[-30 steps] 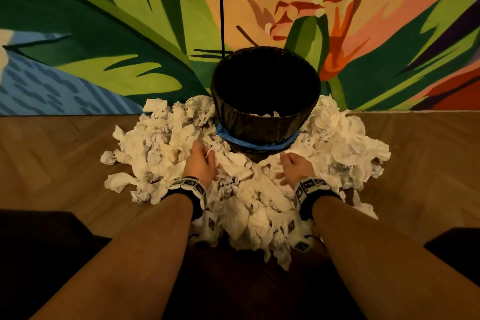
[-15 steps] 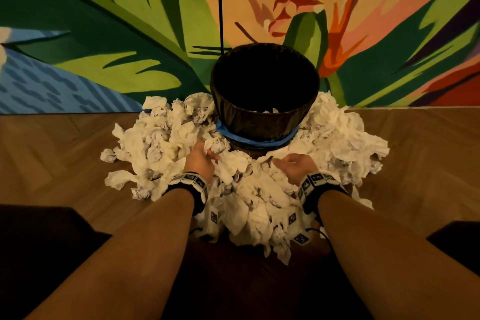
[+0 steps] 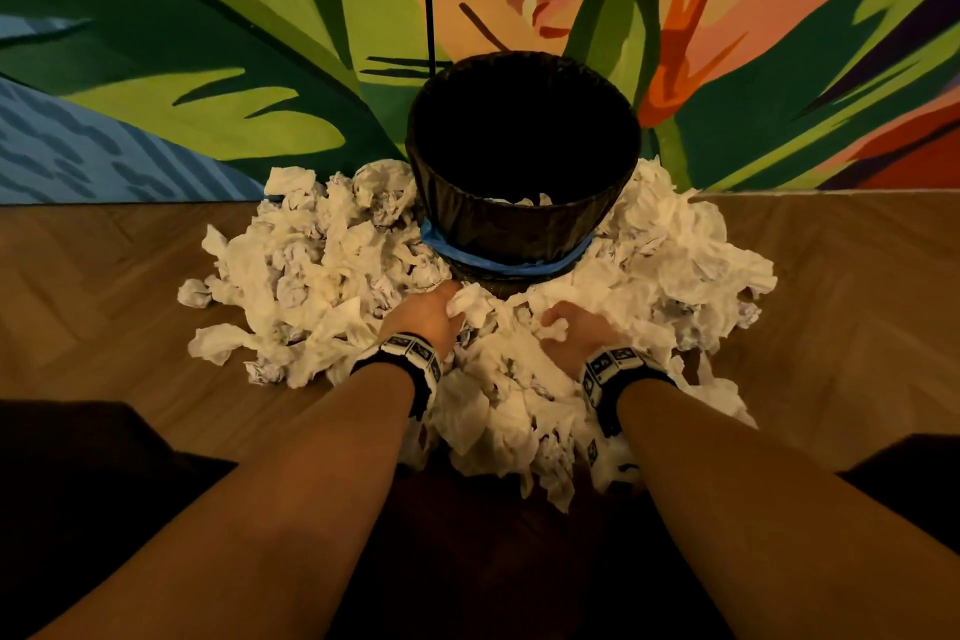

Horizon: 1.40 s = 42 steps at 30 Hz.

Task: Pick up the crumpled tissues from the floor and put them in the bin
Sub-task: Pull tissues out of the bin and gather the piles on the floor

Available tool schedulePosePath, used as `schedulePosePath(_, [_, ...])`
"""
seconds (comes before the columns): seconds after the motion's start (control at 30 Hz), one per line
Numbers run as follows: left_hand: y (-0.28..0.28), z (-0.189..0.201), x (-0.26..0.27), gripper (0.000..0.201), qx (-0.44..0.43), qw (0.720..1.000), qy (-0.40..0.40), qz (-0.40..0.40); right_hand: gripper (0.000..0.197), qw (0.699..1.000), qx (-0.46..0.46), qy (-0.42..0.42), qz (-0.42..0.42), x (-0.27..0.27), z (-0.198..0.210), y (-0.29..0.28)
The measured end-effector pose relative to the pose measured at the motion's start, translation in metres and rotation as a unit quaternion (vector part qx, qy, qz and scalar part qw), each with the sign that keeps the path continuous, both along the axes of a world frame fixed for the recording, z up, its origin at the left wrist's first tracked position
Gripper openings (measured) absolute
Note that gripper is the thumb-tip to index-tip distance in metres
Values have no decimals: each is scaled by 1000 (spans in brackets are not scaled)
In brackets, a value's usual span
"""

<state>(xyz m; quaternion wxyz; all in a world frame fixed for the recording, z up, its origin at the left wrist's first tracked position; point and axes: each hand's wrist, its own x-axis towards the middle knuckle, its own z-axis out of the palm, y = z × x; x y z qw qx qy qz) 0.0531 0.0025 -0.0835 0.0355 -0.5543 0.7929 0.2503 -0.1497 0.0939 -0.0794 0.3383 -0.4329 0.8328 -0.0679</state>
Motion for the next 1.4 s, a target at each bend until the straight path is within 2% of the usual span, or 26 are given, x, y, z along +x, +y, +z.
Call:
schedulePosePath(0.17, [-4,-7,-9,54,11,999,-42,1,43,993,44,70,80,-2,-8,1])
schedulePosePath(0.27, [-5,-10,-13,51,22,999,-47,0,40,991,60,64,105,-2,-10,0])
schedulePosePath(0.37, [-6,-11,-12,45,23,999,-38,13,29,993,18,51,105,1,-14,2])
schedulePosePath(0.43, [-8,-10,-8,42,24,999,23,43,26,996,-19,31,87,5,-16,3])
schedulePosePath(0.53, [-6,-8,-4,24,-8,985,149,84,33,998,-33,6,45,7,-16,0])
schedulePosePath(0.67, [-7,2,4,31,-9,961,195,194,39,998,-36,-21,-39,3,-13,-6])
schedulePosePath(0.77, [-12,12,13,35,31,943,232,236,11,992,-65,-63,-91,3,-6,-9])
schedulePosePath(0.93, [-13,27,23,49,35,916,289,277,25,967,-175,-115,-146,-3,3,-2])
schedulePosePath(1.0, [-15,34,24,43,29,905,312,286,18,957,-220,-112,-152,-6,18,0])
schedulePosePath(1.1, [-19,48,22,35,33,876,365,314,7,948,-259,-77,-168,-16,40,0])
schedulePosePath(1.13, [-21,52,22,40,36,873,375,309,17,940,-277,-80,-180,-21,46,0])
schedulePosePath(1.2, [-28,61,23,50,24,891,364,269,41,919,-310,-101,-222,-34,56,-2])
schedulePosePath(1.23, [-32,67,24,46,2,904,347,250,46,907,-322,-102,-250,-41,65,-3])
schedulePosePath(1.3, [-43,81,25,34,-41,914,327,235,42,881,-342,-120,-303,-56,82,-10])
schedulePosePath(1.4, [-63,107,27,25,-92,911,328,231,43,842,-390,-169,-333,-78,116,-27])
